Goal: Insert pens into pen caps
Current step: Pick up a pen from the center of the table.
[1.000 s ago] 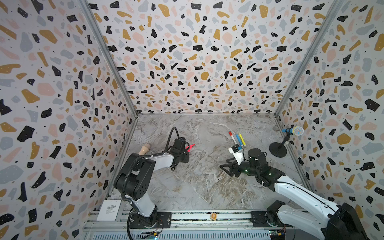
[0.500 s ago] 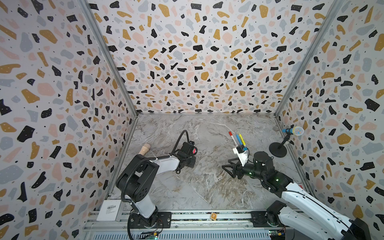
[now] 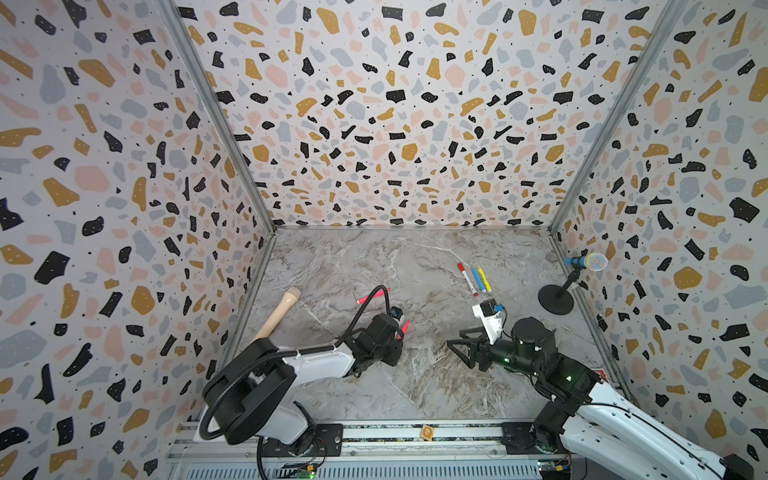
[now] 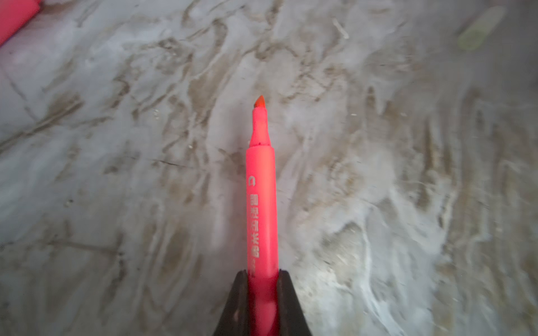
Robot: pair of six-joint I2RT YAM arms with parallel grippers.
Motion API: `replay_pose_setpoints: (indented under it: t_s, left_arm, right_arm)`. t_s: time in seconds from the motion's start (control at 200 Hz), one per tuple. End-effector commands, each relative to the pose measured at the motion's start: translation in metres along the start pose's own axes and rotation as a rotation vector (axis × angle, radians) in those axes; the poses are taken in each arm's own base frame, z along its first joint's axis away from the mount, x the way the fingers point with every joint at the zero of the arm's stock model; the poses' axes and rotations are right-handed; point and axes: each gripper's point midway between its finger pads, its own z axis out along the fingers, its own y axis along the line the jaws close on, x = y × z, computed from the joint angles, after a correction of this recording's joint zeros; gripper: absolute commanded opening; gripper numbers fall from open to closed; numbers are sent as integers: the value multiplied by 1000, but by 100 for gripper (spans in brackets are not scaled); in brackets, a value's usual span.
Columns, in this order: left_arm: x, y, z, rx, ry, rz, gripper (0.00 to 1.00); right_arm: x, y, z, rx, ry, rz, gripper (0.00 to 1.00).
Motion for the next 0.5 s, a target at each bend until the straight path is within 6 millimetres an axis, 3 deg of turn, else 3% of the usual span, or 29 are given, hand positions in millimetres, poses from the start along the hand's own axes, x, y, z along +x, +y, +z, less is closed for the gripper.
replay_pose_setpoints:
  t_s: [0.0, 0.27, 0.496]
  left_arm:
    - [-28, -26, -23, 128, -168, -63, 6]
    - [-42, -48, -59, 230, -284, -70, 4]
    - [-48, -63, -79, 297, -358, -107, 4]
  right_arm:
    - [11, -11, -1, 53, 20, 76, 67]
    - [24, -9, 0, -10, 4, 92, 68]
    - [21, 1, 5, -79, -19, 57, 70]
